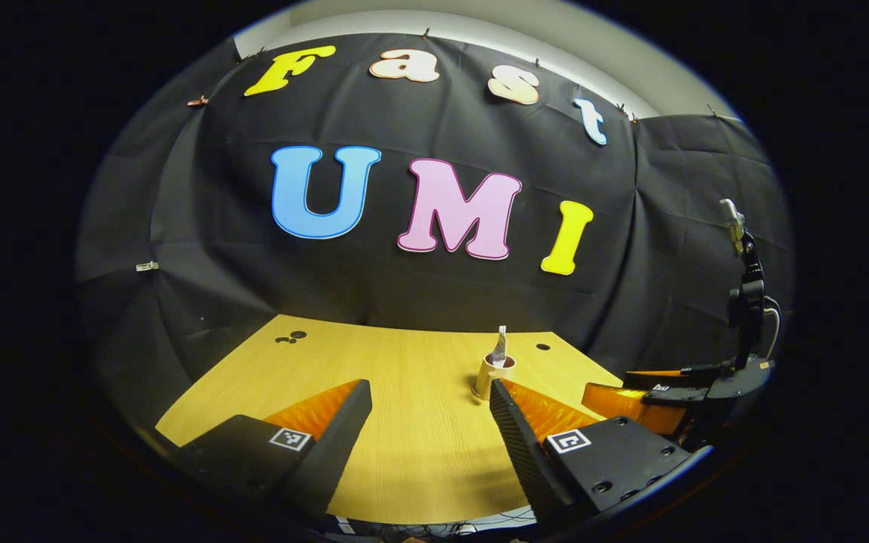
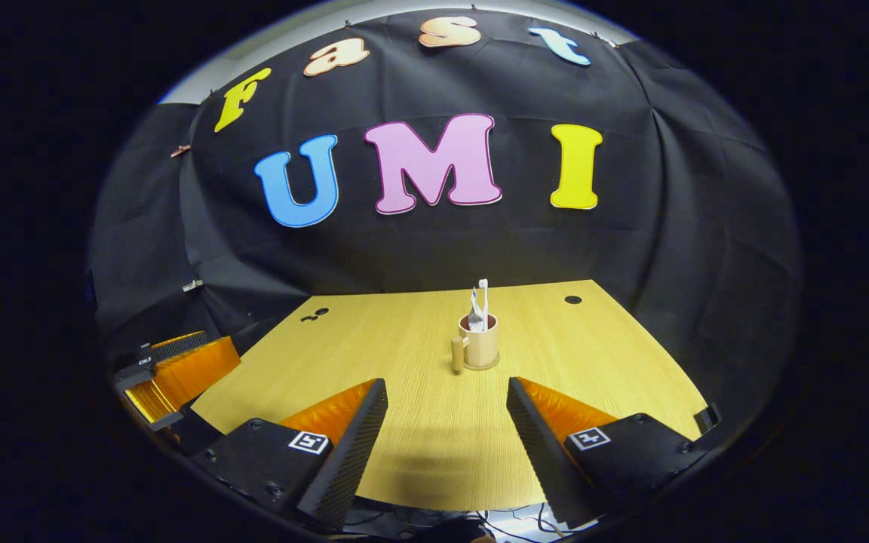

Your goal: Put the toothbrush and toothpaste on the desktop into the cup, then pick up the cup and place it on the coaster on the desktop.

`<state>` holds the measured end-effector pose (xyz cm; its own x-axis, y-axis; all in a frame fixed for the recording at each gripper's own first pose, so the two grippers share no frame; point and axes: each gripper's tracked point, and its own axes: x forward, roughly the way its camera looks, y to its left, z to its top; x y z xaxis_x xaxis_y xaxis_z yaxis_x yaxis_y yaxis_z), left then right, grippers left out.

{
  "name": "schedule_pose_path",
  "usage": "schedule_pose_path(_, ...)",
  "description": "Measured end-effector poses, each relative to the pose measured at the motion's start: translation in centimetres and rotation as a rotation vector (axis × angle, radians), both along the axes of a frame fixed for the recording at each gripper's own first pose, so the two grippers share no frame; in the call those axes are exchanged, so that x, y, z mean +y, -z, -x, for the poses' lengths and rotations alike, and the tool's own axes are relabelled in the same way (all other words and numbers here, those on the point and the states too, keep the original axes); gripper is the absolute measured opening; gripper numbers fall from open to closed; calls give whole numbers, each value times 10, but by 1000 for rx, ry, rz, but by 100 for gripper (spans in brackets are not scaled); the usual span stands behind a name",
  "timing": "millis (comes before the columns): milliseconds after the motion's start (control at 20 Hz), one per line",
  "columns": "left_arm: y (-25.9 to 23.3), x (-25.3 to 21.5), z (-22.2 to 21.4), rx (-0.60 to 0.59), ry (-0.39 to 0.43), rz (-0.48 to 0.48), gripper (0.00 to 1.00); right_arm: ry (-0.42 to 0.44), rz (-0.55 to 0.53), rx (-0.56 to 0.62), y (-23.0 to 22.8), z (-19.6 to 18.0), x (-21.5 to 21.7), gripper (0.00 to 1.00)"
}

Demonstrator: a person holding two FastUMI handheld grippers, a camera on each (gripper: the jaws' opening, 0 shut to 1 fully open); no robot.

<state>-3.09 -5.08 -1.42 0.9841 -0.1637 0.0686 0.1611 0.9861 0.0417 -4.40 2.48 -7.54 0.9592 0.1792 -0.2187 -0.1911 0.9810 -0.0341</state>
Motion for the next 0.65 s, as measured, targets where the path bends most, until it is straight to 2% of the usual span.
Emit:
schedule_pose_path(250,16,19,16,29,-38,13,98,-15,-8,31,12,24,9,98)
schedule_pose_path(500,20,16,19,47,-14,51,98,-29,15,28,10,41,10,98)
schedule_pose_path(650,26,10,20,52,5,39,98,-19,15,40,15,47,4,98)
